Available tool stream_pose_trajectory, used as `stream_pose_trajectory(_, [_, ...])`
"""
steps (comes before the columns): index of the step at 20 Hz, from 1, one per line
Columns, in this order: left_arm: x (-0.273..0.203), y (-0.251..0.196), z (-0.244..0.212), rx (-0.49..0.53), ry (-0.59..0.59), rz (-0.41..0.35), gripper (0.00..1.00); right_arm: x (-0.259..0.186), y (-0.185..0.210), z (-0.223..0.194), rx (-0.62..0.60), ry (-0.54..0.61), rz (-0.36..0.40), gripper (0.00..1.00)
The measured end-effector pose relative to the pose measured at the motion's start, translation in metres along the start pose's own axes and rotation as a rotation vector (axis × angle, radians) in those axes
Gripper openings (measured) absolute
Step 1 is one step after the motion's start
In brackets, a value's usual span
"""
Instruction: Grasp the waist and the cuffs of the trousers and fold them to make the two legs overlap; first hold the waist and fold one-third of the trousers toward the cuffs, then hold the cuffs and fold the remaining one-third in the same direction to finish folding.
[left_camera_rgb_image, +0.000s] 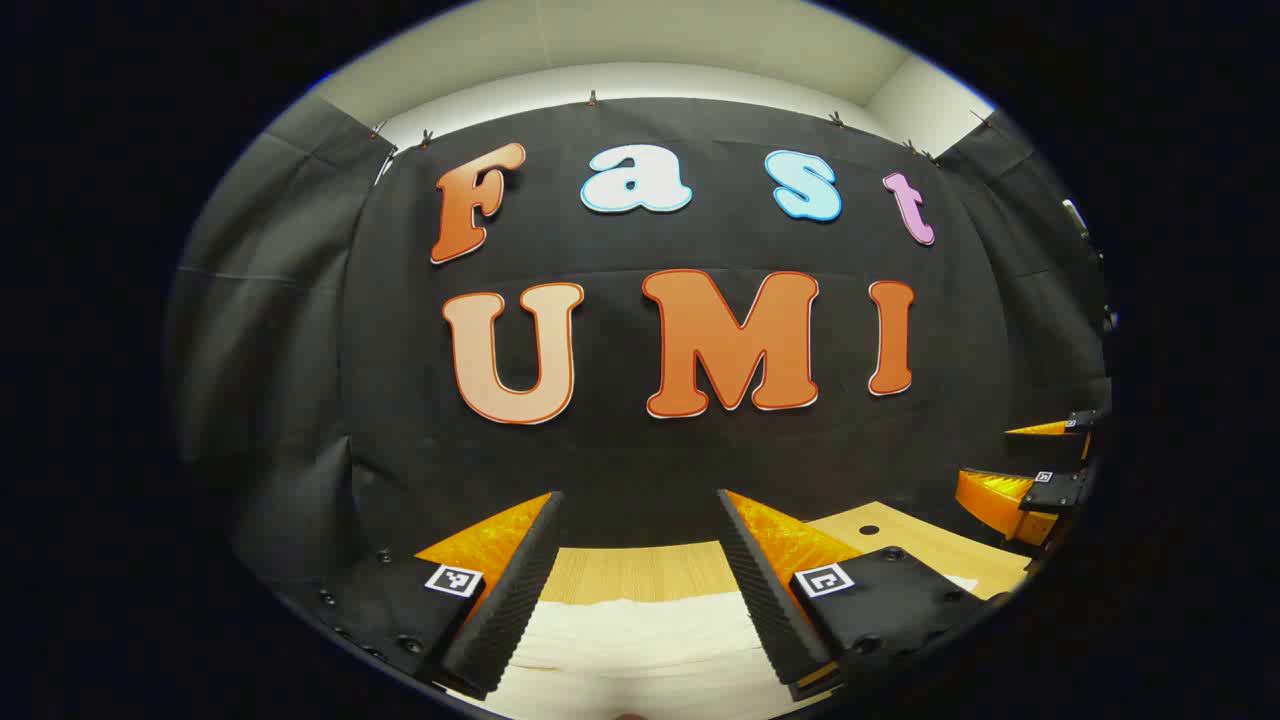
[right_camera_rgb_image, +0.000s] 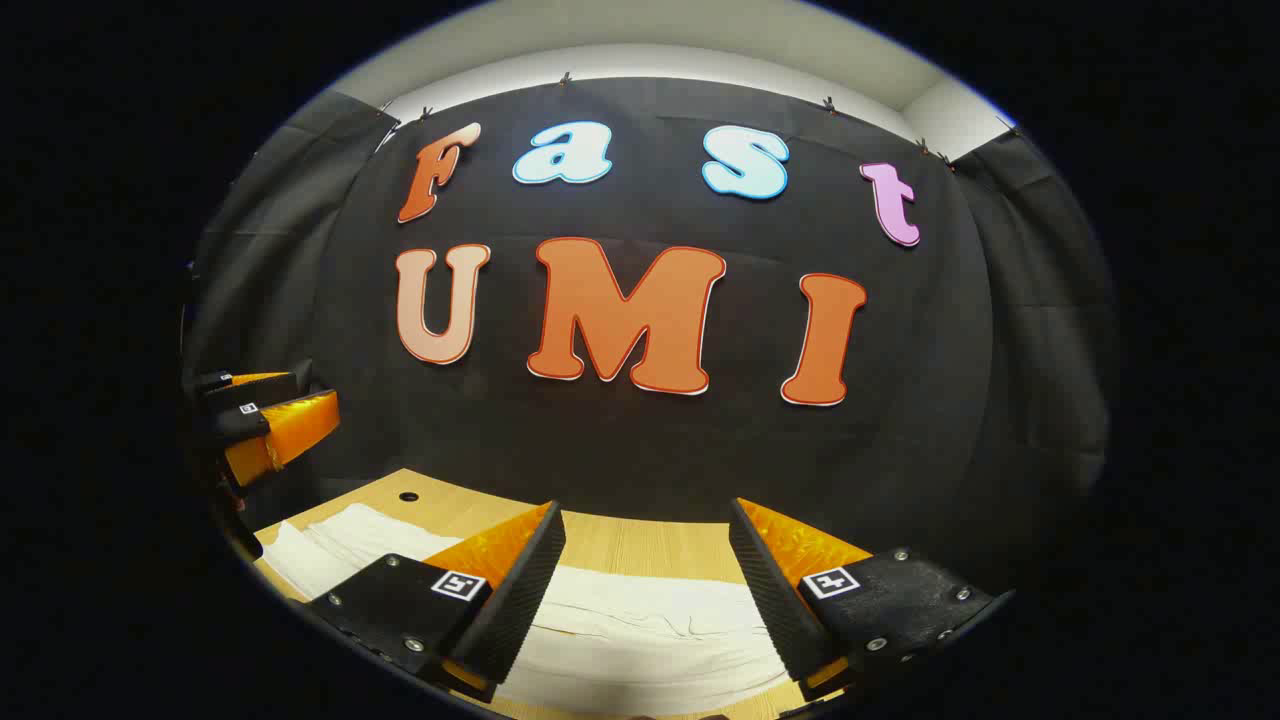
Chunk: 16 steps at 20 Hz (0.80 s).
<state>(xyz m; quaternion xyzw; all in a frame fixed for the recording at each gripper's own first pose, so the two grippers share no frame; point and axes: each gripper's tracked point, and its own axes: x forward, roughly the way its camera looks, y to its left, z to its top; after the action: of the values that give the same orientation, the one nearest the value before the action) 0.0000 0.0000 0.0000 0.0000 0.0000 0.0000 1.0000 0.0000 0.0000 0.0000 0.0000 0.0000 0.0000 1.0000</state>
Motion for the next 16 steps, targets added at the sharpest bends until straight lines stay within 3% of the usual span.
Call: stream_pose_trajectory(16, [0.001,0.007,-0.004,0.024,0.009,-0.007,0.98,0.005,0.003,-0.01,-0.006,0.035,-0.03,0.99])
